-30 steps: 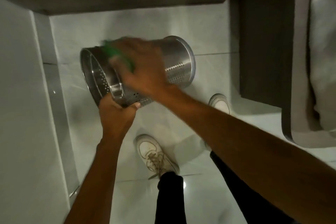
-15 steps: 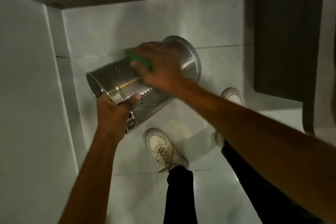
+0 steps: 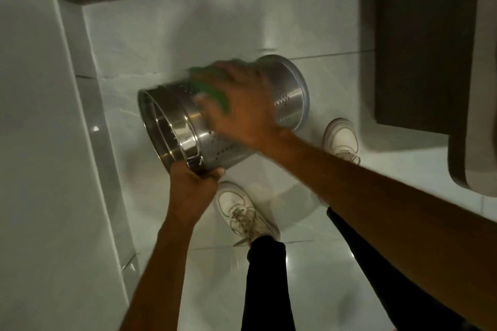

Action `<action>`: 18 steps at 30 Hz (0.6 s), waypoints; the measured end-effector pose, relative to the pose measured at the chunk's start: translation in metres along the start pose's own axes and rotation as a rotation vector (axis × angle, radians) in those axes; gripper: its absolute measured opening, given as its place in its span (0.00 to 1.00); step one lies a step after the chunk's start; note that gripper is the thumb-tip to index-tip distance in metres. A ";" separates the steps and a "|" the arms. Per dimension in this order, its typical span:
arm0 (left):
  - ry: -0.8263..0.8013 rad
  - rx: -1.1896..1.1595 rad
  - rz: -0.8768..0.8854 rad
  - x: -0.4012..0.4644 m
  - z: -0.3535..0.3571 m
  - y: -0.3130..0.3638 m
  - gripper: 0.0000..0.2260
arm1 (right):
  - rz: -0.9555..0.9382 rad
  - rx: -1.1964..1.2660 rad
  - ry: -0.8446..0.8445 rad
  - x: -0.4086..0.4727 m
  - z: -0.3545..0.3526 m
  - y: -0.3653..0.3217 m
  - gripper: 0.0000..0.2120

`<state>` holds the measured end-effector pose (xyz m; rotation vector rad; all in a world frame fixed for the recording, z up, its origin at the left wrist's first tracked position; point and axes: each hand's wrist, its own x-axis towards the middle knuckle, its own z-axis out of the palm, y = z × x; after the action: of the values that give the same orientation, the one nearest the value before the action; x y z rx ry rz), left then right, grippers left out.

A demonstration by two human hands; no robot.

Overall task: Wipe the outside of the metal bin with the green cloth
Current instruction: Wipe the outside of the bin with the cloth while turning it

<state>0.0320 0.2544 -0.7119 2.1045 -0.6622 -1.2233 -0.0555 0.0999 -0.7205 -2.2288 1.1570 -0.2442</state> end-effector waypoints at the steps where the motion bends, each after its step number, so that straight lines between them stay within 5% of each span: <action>1: 0.001 -0.039 0.020 0.004 -0.001 -0.001 0.16 | -0.154 0.035 0.041 -0.003 0.007 -0.024 0.25; 3: -0.021 -0.119 0.019 0.007 -0.001 -0.007 0.10 | -0.412 0.099 0.015 -0.015 0.017 -0.049 0.23; 5: -0.010 0.002 -0.003 0.008 0.002 -0.019 0.10 | -0.461 0.094 0.009 -0.027 0.015 -0.029 0.21; 9: 0.009 0.153 -0.104 -0.002 -0.005 -0.030 0.14 | 0.148 0.025 0.202 -0.027 0.001 0.066 0.18; 12: -0.173 0.054 -0.081 -0.001 -0.019 -0.015 0.20 | 0.422 -0.012 0.093 -0.010 -0.005 0.083 0.19; 15: -0.096 -0.235 0.029 0.011 -0.029 0.017 0.20 | 0.215 -0.016 -0.021 0.011 0.000 0.034 0.20; 18: 0.058 -0.445 -0.085 0.023 -0.025 0.025 0.16 | -0.187 -0.023 -0.093 0.014 0.020 -0.044 0.20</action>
<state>0.0615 0.2276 -0.6977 1.7981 -0.2450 -1.2186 -0.0089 0.1164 -0.7123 -2.3443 0.9081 -0.2017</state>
